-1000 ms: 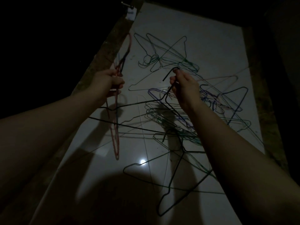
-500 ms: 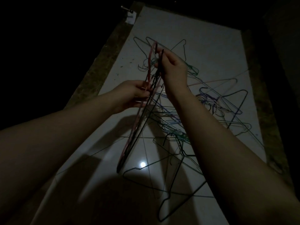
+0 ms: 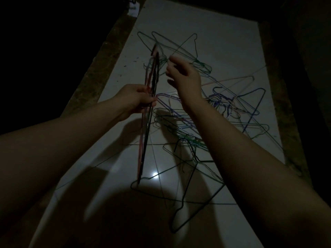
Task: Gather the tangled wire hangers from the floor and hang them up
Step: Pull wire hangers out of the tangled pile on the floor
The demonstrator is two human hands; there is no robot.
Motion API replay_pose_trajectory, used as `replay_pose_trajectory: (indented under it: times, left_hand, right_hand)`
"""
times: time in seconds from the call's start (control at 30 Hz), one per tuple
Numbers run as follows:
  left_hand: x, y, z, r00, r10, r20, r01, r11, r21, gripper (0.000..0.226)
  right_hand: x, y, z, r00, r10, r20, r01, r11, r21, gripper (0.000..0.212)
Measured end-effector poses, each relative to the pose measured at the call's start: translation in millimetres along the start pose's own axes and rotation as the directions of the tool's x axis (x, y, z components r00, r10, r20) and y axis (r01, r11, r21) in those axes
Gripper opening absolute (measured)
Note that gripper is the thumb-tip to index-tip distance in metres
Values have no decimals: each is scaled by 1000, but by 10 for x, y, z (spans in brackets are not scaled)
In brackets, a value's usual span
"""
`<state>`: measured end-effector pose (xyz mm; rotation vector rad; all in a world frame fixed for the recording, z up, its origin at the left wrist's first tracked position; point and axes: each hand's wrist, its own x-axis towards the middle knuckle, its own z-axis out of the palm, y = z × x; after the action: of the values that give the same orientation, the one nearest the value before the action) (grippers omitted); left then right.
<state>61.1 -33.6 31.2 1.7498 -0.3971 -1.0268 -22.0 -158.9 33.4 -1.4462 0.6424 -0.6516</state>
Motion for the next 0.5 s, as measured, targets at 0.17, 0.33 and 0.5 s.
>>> replay_pose_trajectory:
  times: [0.17,0.33,0.5]
  left_hand:
    - [12,-53,-95,1000,7,-30,-7,1000,-6,30]
    - [17,-123,-135,998,-17,-59,16,1000,-19,33]
    - [43,-175,-170,995,-34,-89,30,999,-39,36]
  right_hand:
    - [-217,392,-580,993,75,-95,-95,969,-230,19]
    - [-577,905,-965,974,202,-100,-226,876,-427,8]
    - [-935,1119,-1132,929,367,-35,-294,679,-672,17]
